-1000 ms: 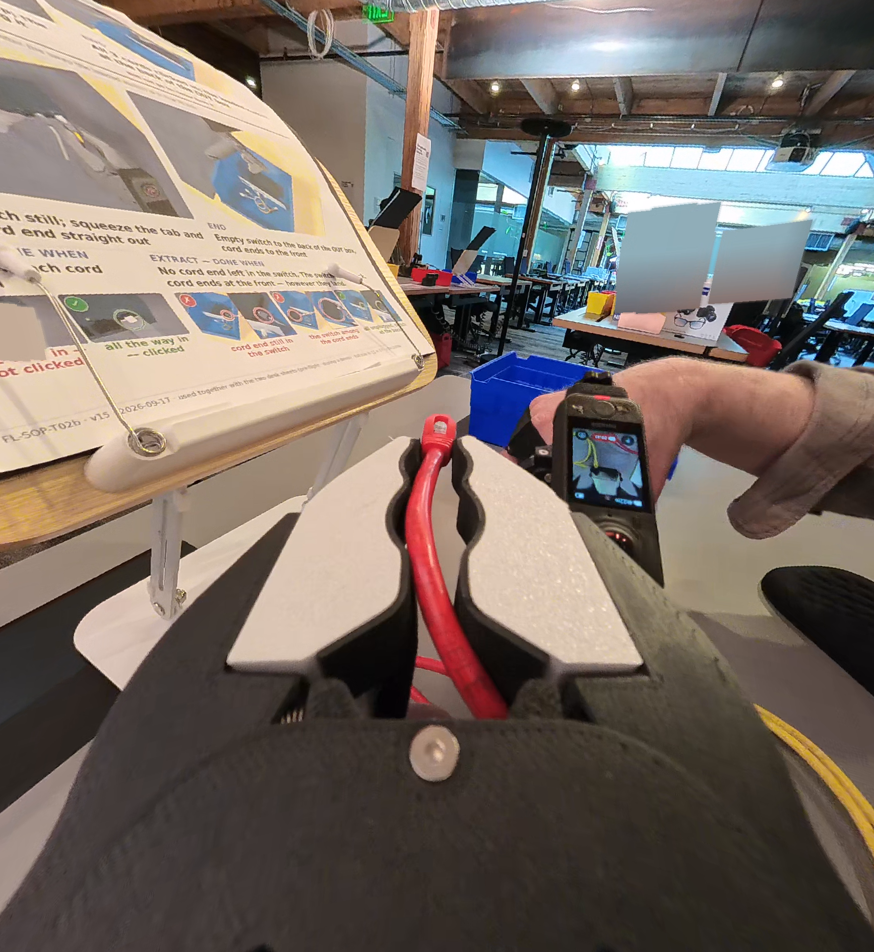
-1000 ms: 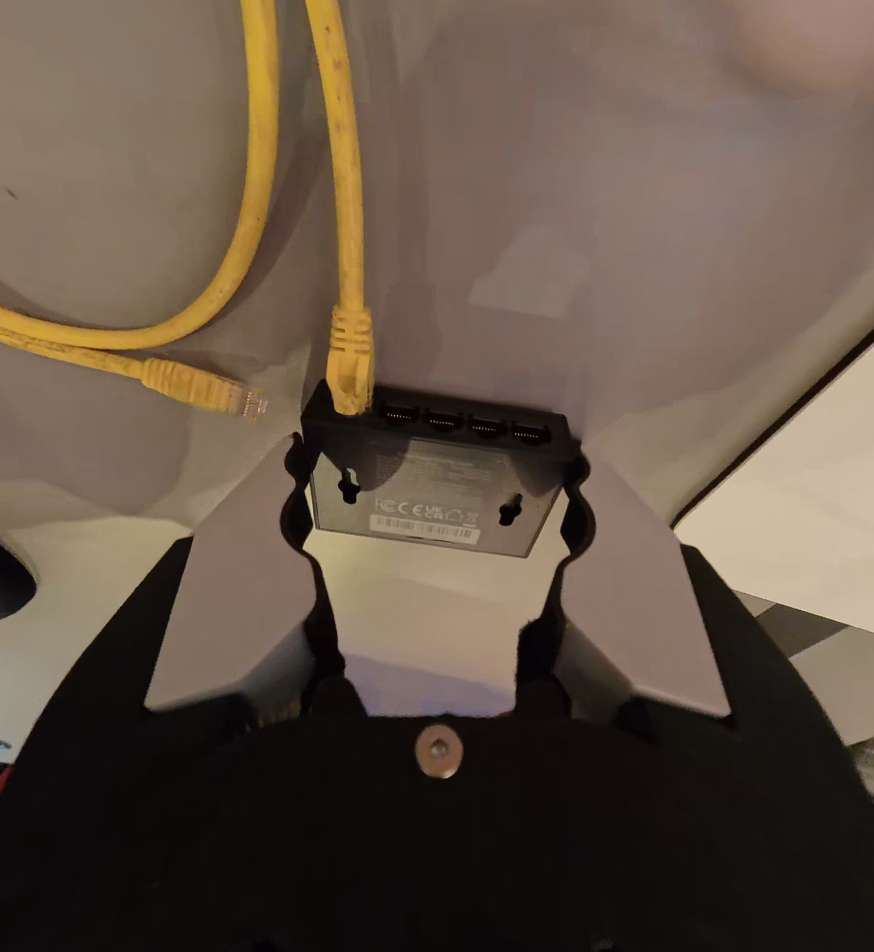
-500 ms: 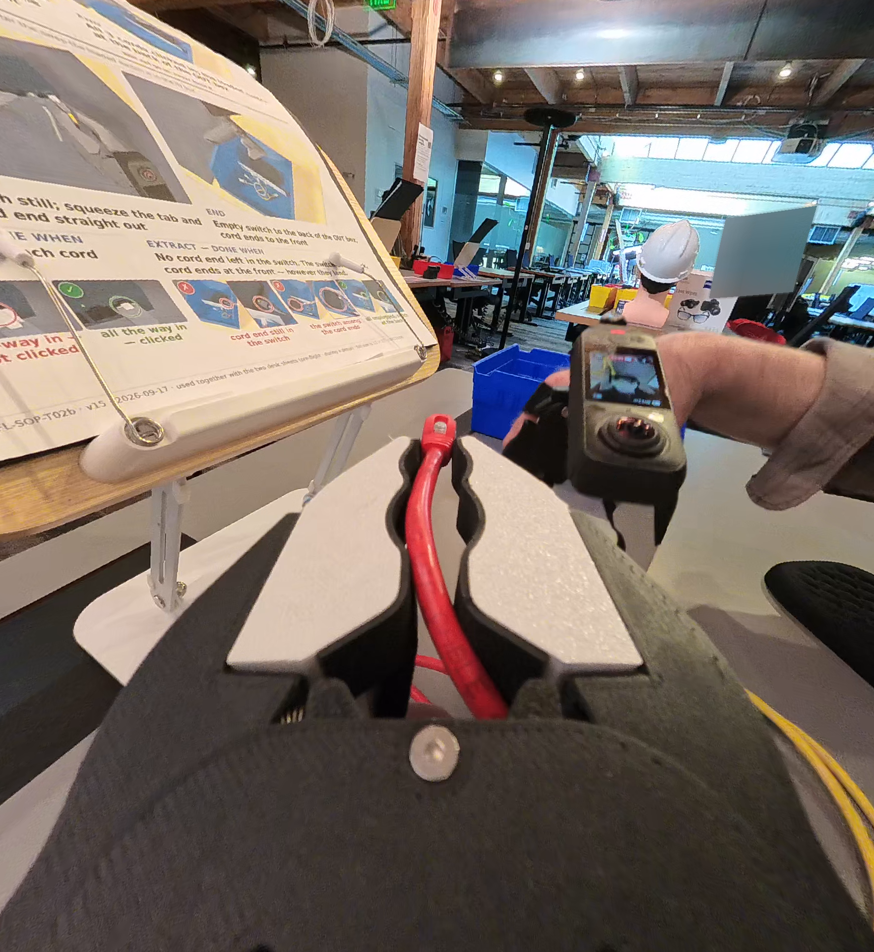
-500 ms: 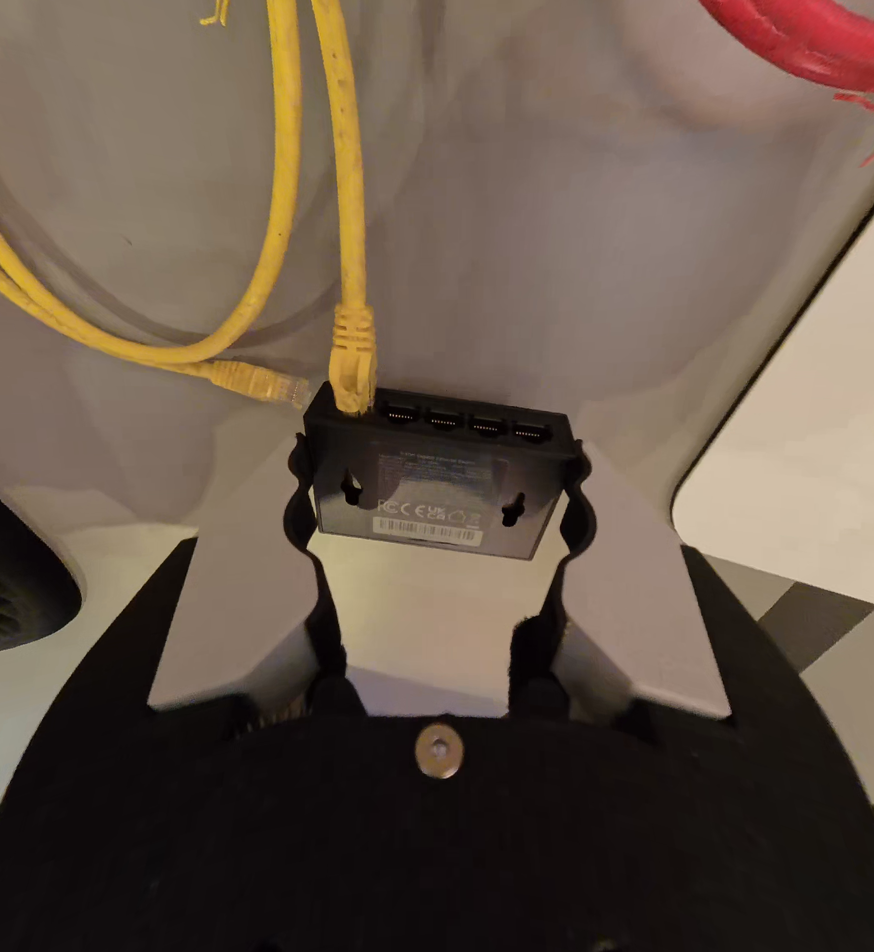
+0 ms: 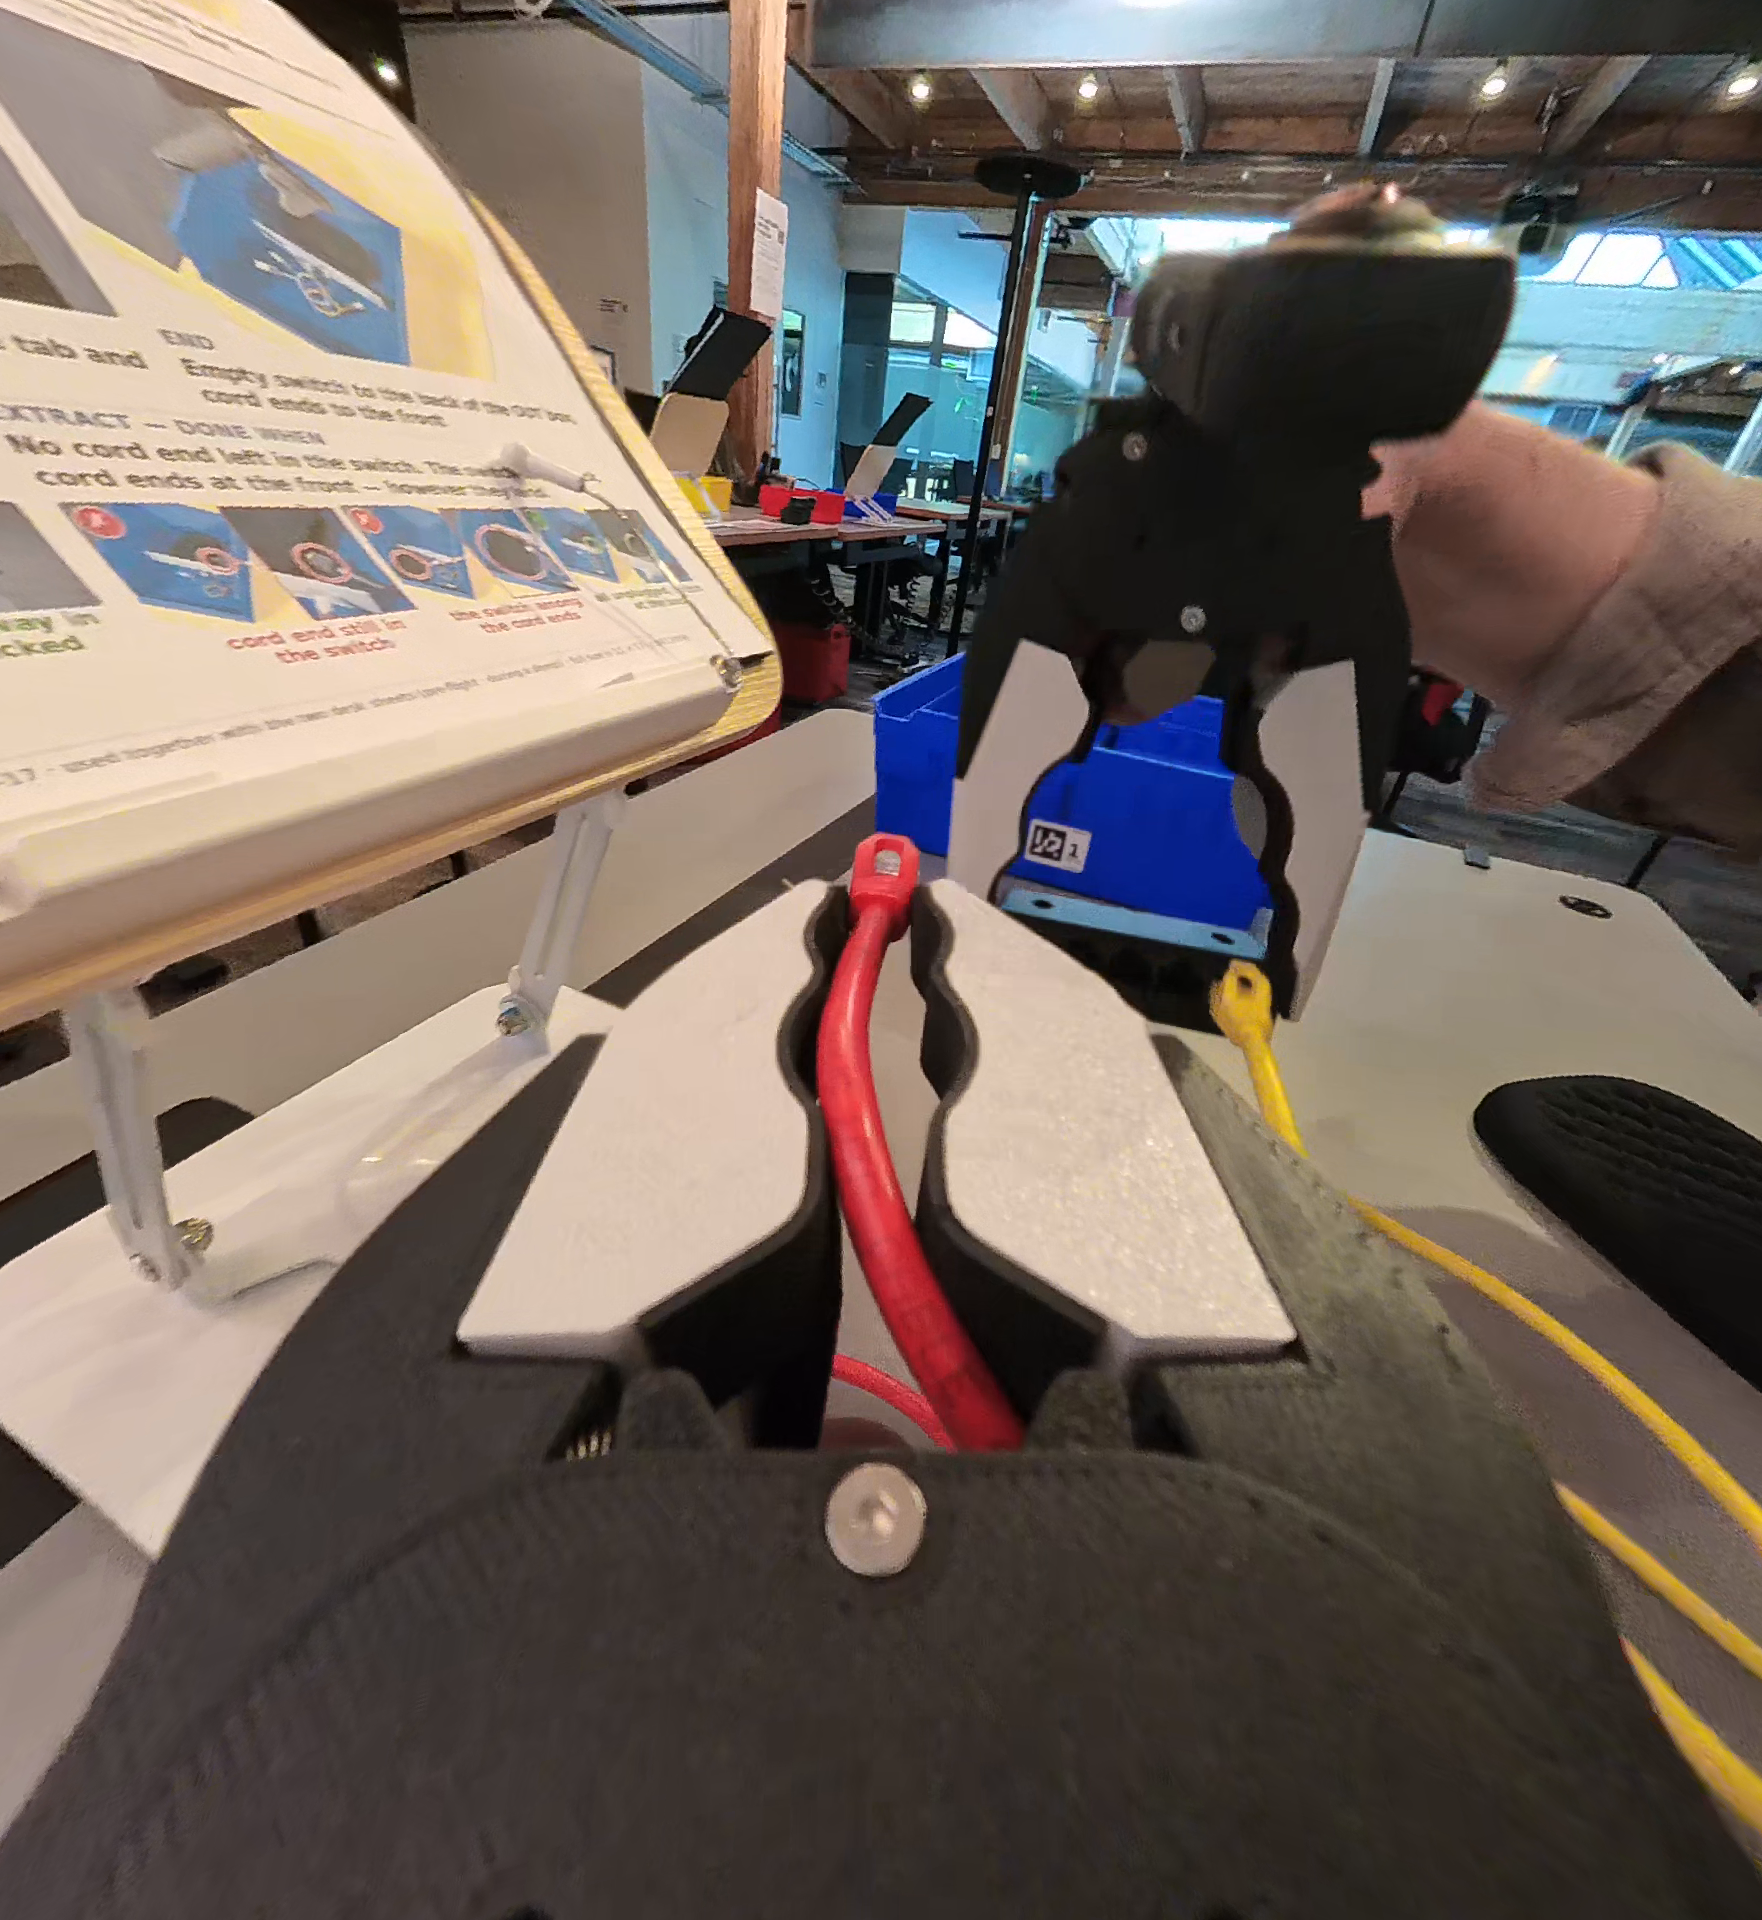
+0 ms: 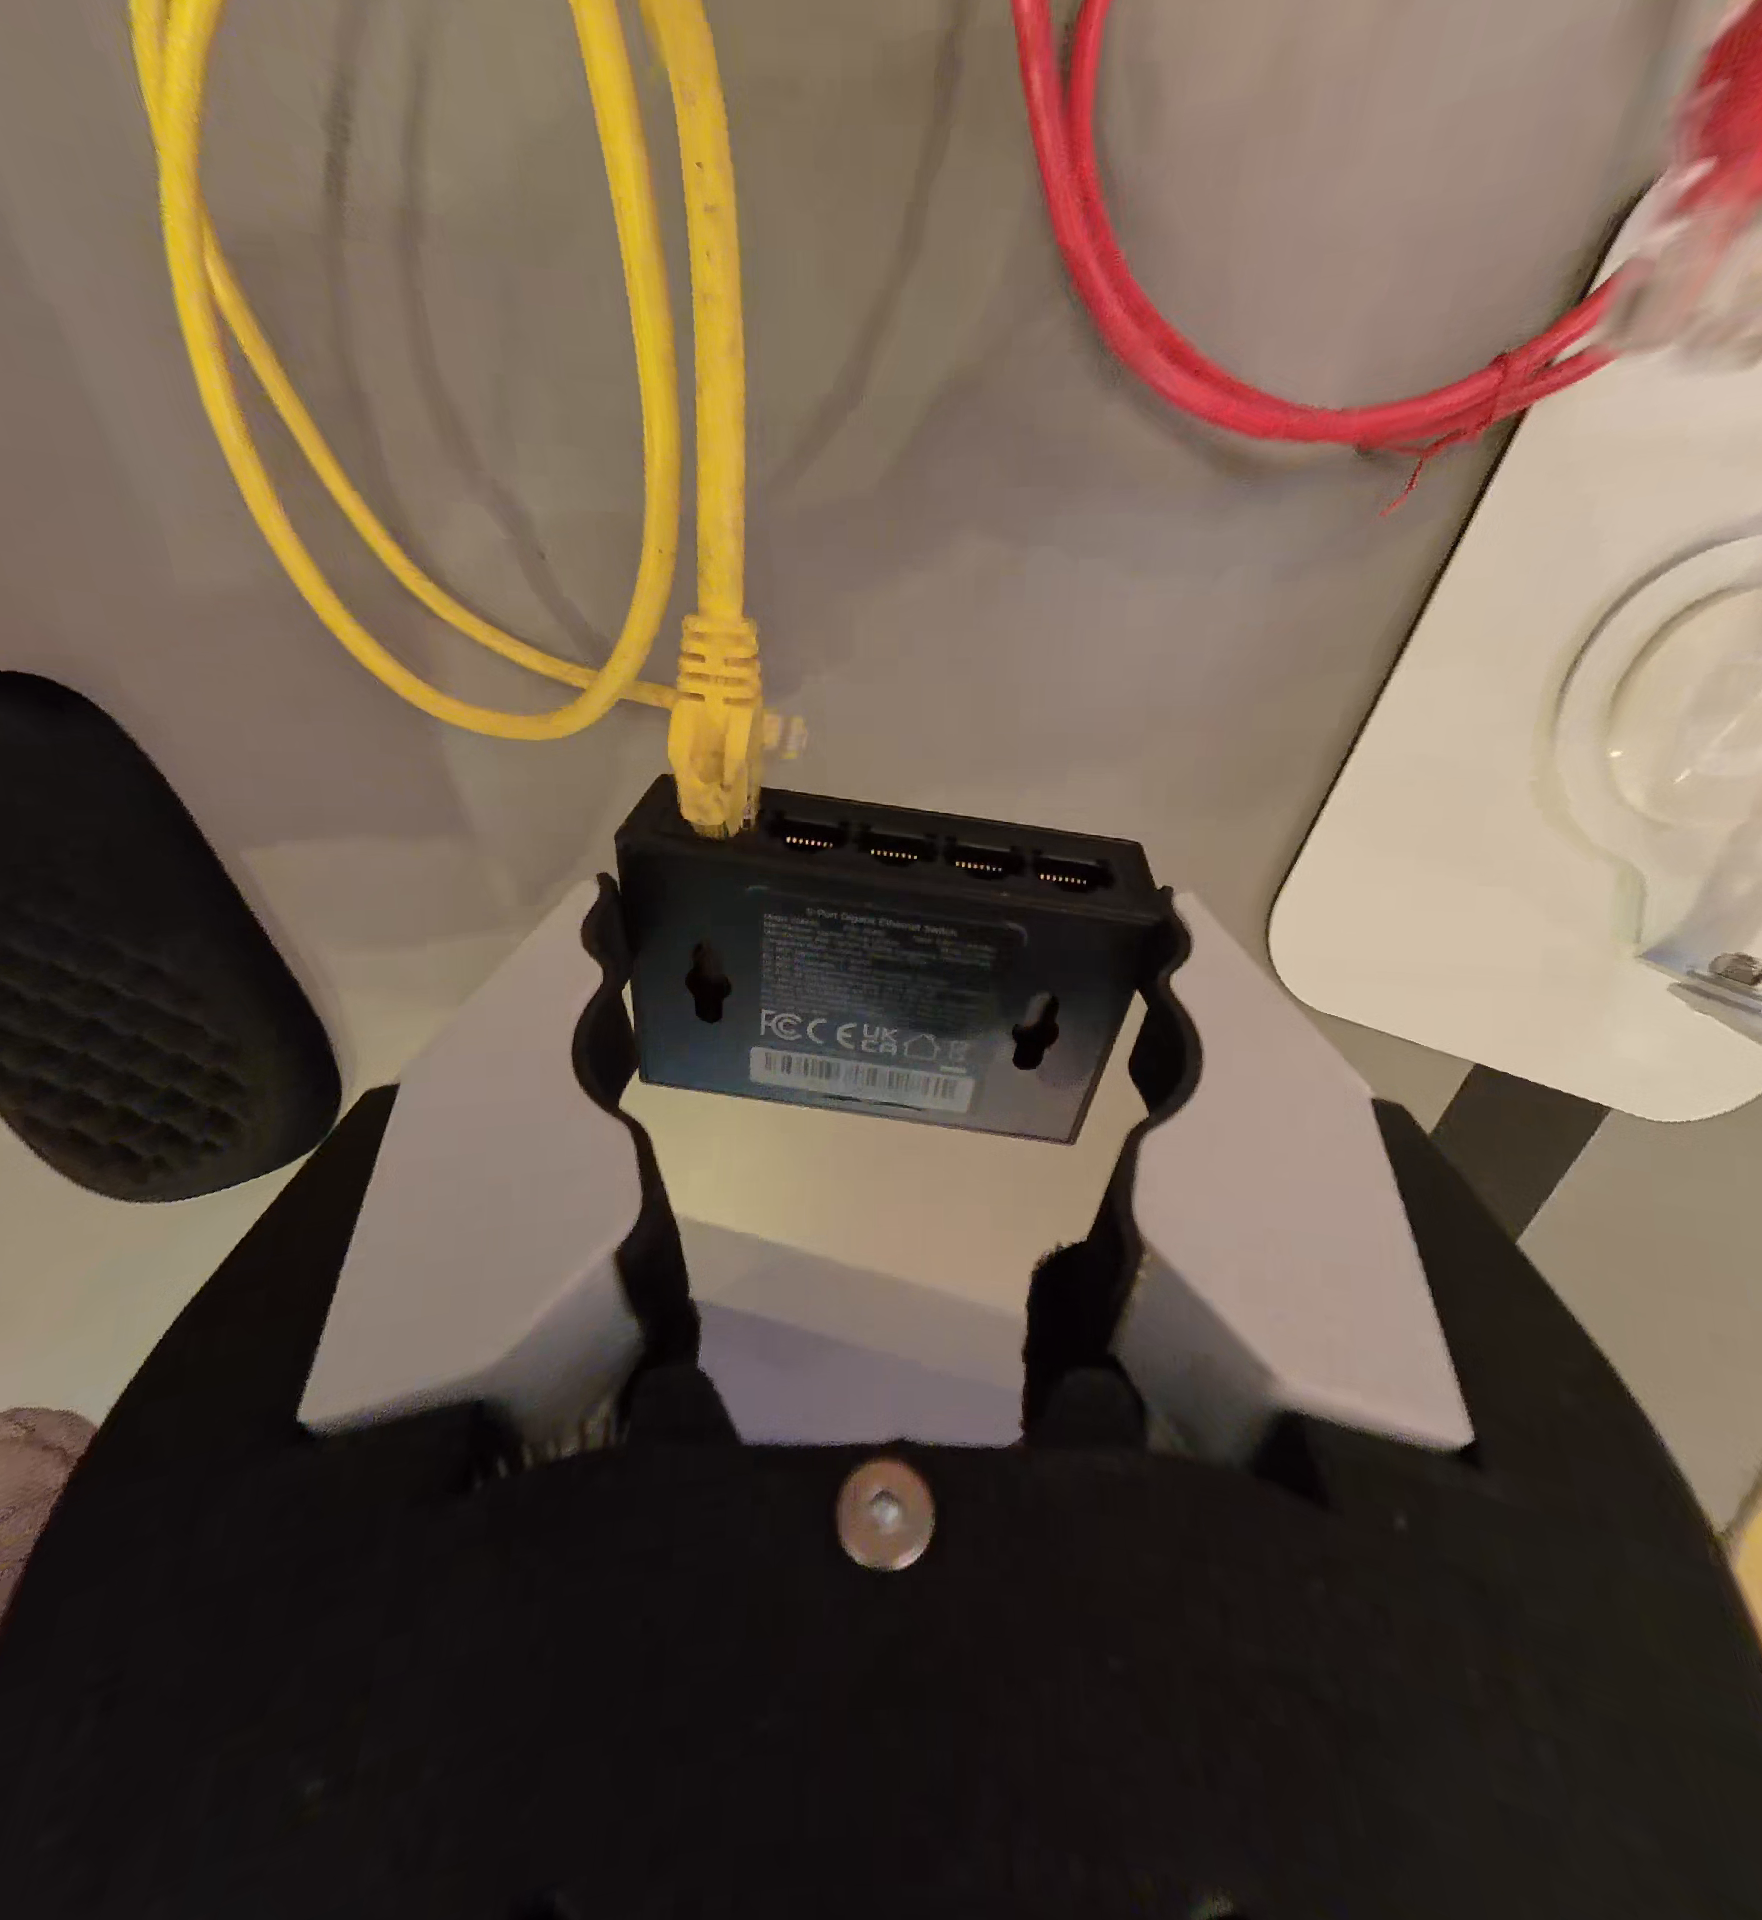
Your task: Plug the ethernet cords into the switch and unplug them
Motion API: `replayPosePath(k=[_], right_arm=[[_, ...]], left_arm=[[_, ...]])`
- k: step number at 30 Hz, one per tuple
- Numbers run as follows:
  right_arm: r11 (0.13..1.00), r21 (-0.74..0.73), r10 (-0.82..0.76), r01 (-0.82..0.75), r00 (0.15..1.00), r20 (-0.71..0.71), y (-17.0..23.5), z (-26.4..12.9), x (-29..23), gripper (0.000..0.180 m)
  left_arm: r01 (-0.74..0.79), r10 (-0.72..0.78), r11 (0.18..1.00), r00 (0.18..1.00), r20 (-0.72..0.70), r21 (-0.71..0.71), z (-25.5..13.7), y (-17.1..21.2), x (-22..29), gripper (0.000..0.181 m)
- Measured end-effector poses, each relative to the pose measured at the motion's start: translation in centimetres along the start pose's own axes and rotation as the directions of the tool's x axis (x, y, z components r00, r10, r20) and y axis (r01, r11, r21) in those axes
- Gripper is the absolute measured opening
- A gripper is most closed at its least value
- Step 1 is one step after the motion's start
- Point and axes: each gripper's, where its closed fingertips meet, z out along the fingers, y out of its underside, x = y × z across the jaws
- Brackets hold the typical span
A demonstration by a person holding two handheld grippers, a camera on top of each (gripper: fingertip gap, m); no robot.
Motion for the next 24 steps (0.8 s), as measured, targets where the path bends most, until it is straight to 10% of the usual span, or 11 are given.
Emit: replayPosePath(k=[24], right_arm=[[0.997,0.065,-0.044,0.044,0.999,0.003,-2.7,-6.9,-0.9,0.096]], left_arm=[[0.080,-0.066,0.994,0.984,-0.165,0.077,1.5,-2.9,5.8,0.012]])
